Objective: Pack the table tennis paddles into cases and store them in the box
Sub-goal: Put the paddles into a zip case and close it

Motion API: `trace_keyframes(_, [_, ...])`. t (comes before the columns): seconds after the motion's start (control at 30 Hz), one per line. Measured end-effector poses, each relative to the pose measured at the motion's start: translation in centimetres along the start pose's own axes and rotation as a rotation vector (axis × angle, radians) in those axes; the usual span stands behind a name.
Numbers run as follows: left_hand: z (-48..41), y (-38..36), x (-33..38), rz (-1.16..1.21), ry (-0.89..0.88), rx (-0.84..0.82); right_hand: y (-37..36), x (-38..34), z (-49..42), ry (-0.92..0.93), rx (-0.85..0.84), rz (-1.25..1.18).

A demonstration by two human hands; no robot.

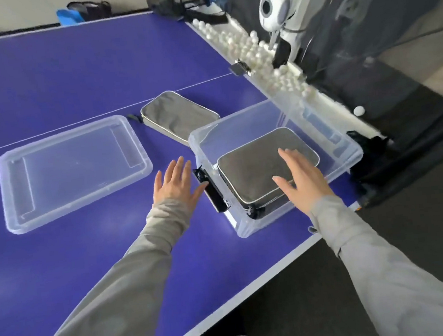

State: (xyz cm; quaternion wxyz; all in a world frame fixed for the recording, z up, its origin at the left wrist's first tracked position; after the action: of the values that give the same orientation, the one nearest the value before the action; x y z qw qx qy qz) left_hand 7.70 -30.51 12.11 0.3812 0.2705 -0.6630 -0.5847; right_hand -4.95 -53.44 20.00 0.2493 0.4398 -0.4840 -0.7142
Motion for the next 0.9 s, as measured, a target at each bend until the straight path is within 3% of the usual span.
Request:
trace_keyframes(0.13, [-3.3,1.3,0.2,0.033,0.021,0.027,0.7,-0.8,-4.1,0.05,0.015,0.101])
trace_keyframes(0.27, [-7.9,1.8,0.6,0.099,0.131,0.02,-0.2,-2.1,-10.1,0.136,-0.08,0.223])
trace_keyframes(0.47, [-11.3,-0.4,1.2,0.227,0.421,-0.014,-2.2,-4.0,-20.1,0.291,-0.143,0.328])
trace_keyframes(0.6, [-11.5,-1.2,1.4,0.361,0.7,0.064,-3.5,-5.4,-26.9,0.363,-0.158,0.368])
trace_keyframes(0.9, [-11.2,-1.9,0.7,0.345,0.859,0.126,-10.4,-8.2,-38.1,0.255,-0.364,0.469])
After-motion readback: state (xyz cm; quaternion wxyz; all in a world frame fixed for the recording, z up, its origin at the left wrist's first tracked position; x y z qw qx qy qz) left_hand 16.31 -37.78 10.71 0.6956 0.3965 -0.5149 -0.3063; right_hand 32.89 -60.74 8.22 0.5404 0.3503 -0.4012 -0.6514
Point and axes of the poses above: each hand's wrist, its own z-axis away from the middle knuckle, its own y-axis out of the back of the hand, x = y × z, the point moved 5 cm from there along -z, towards the middle knuckle, and after that the axes turned 11 degrees about -y, right-handed, at the moved point
